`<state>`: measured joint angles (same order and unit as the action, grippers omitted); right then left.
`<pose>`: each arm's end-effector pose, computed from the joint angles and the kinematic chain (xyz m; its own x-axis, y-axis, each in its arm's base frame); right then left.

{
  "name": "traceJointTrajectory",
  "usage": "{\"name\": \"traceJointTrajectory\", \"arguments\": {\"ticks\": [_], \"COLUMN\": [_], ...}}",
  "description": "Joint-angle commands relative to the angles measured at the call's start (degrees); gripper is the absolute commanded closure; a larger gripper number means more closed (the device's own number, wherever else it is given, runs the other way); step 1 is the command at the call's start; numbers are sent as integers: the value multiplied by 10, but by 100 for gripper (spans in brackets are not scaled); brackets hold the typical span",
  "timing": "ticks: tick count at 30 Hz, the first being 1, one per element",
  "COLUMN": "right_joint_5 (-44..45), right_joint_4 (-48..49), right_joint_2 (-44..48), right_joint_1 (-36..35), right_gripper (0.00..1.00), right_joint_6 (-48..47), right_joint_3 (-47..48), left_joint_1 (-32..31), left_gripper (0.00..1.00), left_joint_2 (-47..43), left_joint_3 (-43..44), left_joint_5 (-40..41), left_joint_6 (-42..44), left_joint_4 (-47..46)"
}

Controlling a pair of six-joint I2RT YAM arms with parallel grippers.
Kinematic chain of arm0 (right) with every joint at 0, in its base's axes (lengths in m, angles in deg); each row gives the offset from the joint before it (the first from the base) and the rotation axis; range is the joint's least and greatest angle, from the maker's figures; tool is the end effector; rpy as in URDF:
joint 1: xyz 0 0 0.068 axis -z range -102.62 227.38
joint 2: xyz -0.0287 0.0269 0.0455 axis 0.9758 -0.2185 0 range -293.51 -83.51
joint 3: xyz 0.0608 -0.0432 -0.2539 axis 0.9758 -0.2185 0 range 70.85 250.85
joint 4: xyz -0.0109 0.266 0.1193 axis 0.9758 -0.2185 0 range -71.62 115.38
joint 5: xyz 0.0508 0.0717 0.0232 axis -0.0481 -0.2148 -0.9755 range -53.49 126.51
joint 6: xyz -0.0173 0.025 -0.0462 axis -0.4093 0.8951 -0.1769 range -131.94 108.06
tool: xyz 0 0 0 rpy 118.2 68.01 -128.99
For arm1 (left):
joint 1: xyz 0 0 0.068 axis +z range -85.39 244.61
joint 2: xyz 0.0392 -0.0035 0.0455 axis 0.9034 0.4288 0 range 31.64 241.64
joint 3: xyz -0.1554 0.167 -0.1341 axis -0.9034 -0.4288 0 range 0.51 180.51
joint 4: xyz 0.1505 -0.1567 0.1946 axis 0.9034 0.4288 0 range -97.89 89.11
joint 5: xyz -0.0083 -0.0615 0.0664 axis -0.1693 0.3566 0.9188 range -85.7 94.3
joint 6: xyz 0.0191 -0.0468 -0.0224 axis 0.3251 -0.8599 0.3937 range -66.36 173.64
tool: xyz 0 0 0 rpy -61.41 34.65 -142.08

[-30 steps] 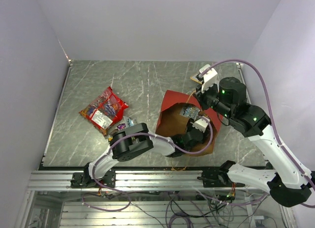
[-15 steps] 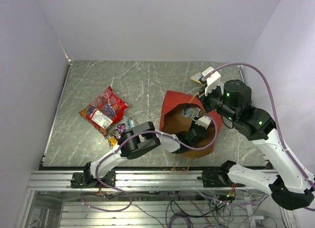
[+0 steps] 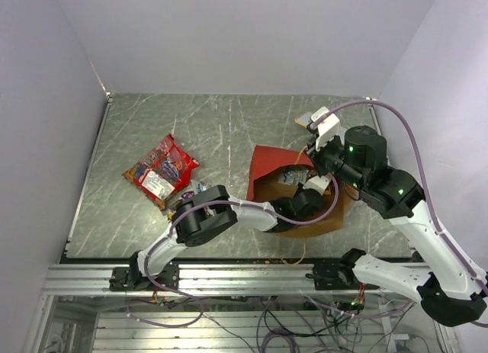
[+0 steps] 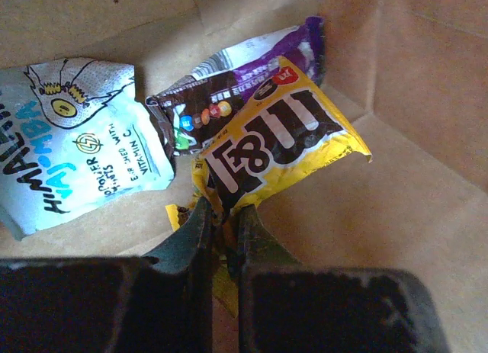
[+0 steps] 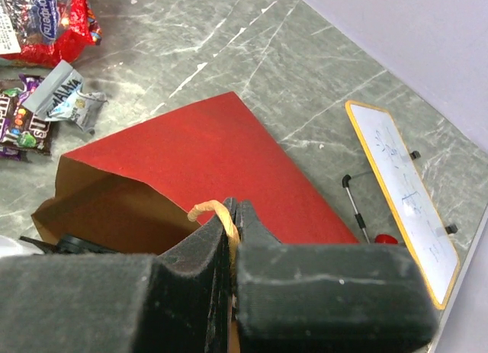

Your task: Take the snacks out of the paper bag

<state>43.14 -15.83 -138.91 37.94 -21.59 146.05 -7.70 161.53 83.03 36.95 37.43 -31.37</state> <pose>0.1719 0.1356 0.4335 -0.1861 -0.3686 -0.9108 -0.5875 0.7847 -0.1975 0.1750 -0.4818 0.1036 -0.3003 0.1677 -0.9390 0.5920 0.8046 -0.0456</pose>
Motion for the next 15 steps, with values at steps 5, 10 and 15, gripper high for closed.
{"name": "traceJointTrajectory", "arguments": {"ticks": [5, 10, 15], "right_joint_5": [11, 24, 61], "right_joint_4": [45, 66, 64], "right_joint_2": [19, 27, 30], "right_joint_1": [0, 0, 0], "right_gripper": [100, 100, 100], "right_joint_6": [26, 19, 12], "right_joint_3": [-31, -50, -65], "left_joint_1": [1, 0, -5], "left_gripper": [93, 93, 93], "left_joint_2": [-108, -162, -209], "left_joint_3": [13, -29, -21], "left_joint_5": [-104, -180, -224], "left_joint_6": [-77, -90, -79], "left_joint_4": [206, 254, 372]}}
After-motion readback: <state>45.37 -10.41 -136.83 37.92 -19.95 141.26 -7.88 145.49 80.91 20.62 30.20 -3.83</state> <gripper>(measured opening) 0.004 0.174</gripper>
